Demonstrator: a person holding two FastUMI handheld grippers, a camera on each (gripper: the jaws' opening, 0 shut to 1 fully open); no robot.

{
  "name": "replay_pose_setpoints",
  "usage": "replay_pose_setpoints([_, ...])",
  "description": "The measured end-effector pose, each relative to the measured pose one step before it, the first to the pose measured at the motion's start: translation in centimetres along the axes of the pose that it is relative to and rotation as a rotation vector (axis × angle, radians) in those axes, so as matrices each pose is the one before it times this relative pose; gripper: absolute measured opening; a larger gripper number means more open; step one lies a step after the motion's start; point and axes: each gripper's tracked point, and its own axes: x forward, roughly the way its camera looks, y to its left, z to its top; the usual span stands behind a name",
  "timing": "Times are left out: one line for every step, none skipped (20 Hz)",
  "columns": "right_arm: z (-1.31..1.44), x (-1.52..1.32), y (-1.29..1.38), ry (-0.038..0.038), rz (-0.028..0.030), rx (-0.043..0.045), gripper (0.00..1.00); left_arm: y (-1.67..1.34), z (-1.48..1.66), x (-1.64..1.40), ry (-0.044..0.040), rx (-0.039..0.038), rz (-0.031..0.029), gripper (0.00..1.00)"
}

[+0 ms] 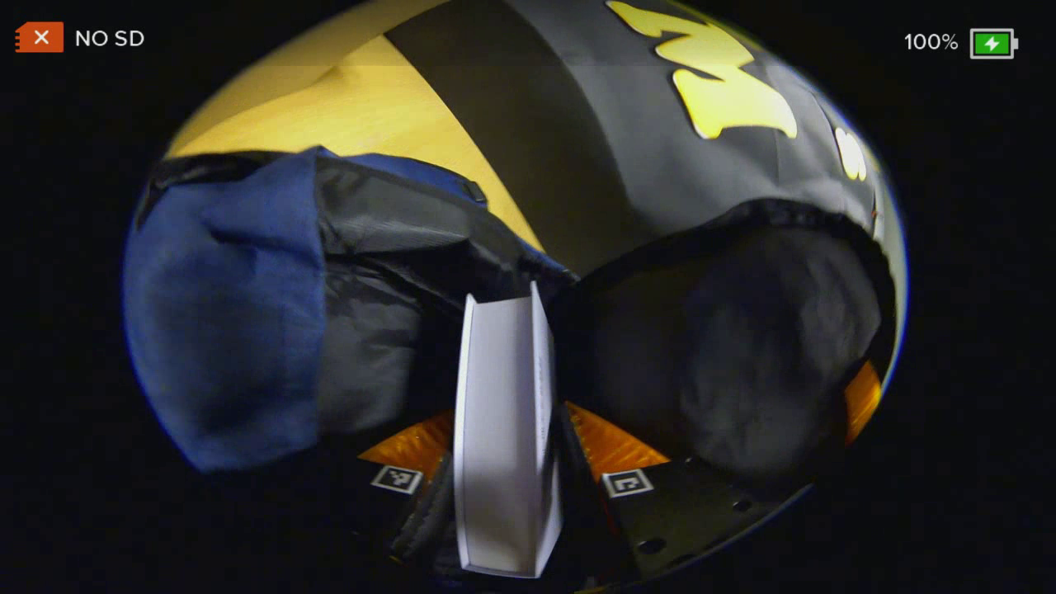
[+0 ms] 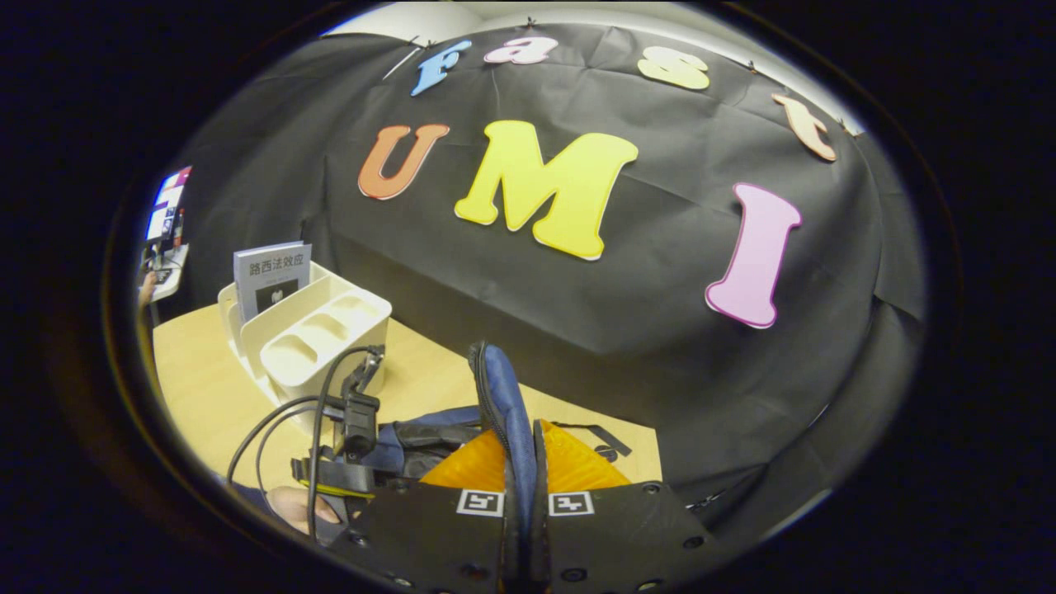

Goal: Open the schoolbag, grab two books from the bookshelf and put them into the schoolbag.

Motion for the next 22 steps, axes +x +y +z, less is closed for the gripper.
replay_pose_setpoints([-0.132, -0.058, 0.005, 0.00185, -0.00055, 0.00159, 0.05, 0.322, -0.159, -0.278, -0.00161, -0.00573, -0.00328, 0.71])
replay_pose_setpoints([-0.306, -0.021, -0.053, 0.0018, -0.00509, -0.00254, 0.05, -0.253, 0.198, -0.583, -0.0049, -0.01226, -0.00699, 0.76])
replay_pose_setpoints([-0.282, 0.041, -0.133, 0.00292, -0.0081, -0.00343, 0.05, 0.066, 0.049, -0.141, 0.00143, 0.01089, 0.01422, 0.76])
replay_pose_setpoints([-0.21, -0.045, -0.077, 0.00372, -0.00582, 0.00056, 0.05, 0.369, 0.041, -0.529, 0.00086, 0.02948, 0.03038, 0.89])
replay_pose_setpoints([-0.206, -0.061, -0.11, 0.00514, -0.00286, 0.00408, 0.05, 0.969, -0.027, -0.737, -0.00849, 0.04208, 0.05376, 0.78])
replay_pose_setpoints([-0.281, -0.051, -0.153, 0.0024, -0.00318, 0.01077, 0.05, 0.78, -0.073, -0.706, 0.00482, 0.04284, 0.04425, 0.79])
replay_pose_setpoints([-0.163, -0.002, -0.171, 0.00175, -0.00147, 0.01118, 0.05, 0.358, -0.009, -0.843, 0.00589, 0.0484, 0.02375, 0.79])
replay_pose_setpoints([-0.227, 0.05, -0.096, 0.00351, -0.00185, 0.01158, 0.05, 0.064, 0.44, -0.943, -0.00897, 0.0428, 0.02765, 0.8])
replay_pose_setpoints([0.01, 0.115, -0.088, 0.00243, -0.00051, 0.00898, 0.05, -0.407, 0.703, -0.577, -0.02304, 0.04104, 0.0096, 0.8])
replay_pose_setpoints([-0.179, 0.051, -0.022, 0.00348, -0.00015, 0.00156, 0.05, 0.013, 0.436, -1.115, -0.01859, 0.03538, 0.0147, 0.8])
replay_pose_setpoints([0.031, -0.037, -0.12, 0.00043, -0.00237, -0.00064, 0.05, -0.311, 0.373, -1.294, -0.01303, 0.03571, -0.00086, 0.8])
replay_pose_setpoints([-0.03, 0.065, -0.133, -0.00023, -0.00266, 0.00121, 0.05, -0.332, 0.314, -1.346, -0.01377, 0.03579, -0.00431, 0.8])
replay_pose_setpoints([-0.054, 0.059, -0.032, 0.00187, -0.00111, 0.0005, 0.05, -0.34, 0.481, -1.294, -0.01991, 0.03261, -0.0091, 0.8])
replay_pose_setpoints([-0.082, -0.091, 0.063, 0.00031, -0.00002, 0.00144, 0.05, -0.015, 0.705, -1.439, -0.02541, 0.02412, -0.00229, 0.8])
replay_pose_setpoints([-0.053, 0.012, 0.027, -0.00067, 0.00003, 0.00035, 0.06, 0.006, 0.586, -1.24, -0.02393, 0.02163, -0.0006, 0.8])
replay_pose_setpoints([-0.116, -0.008, -0.003, -0.00008, -0.00317, -0.00116, 0.06, 0.474, 0.631, -1.231, -0.01554, 0.02149, 0.01312, 0.8])
replay_pose_setpoints([-0.103, -0.02, -0.079, 0.00162, -0.00144, -0.0015, 0.06, 0.642, 0.768, -1.051, -0.01887, 0.02227, 0.01419, 0.8])
replay_pose_setpoints([-0.12, 0.025, 0.102, 0.00107, 0.00258, 0.00171, 0.06, 0.864, 0.682, -1.176, -0.01142, 0.03022, 0.02387, 0.81])
replay_pose_setpoints([-0.21, 0.045, -0.005, 0.00432, -0.00029, 0.002, 0.06, 1.326, 1.052, -1.428, -0.03014, 0.03261, 0.03904, 0.81])
replay_pose_setpoints([-0.143, 0.013, -0.12, 0.00386, -0.00323, 0.0014, 0.05, 1.374, 1.341, -1.02, -0.04256, 0.03263, 0.04672, 0.81])
replay_pose_setpoints([-0.009, -0.028, -0.099, 0.0, -0.00308, 0.00583, 0.06, 1.035, 1.222, -1.109, -0.05486, 0.03941, 0.04135, 0.81])
replay_pose_setpoints([0.023, -0.029, 0.1, -0.00116, 0.0024, 0.00797, 0.06, 0.945, 1.114, -1.088, -0.04007, 0.03987, 0.02127, 0.81])
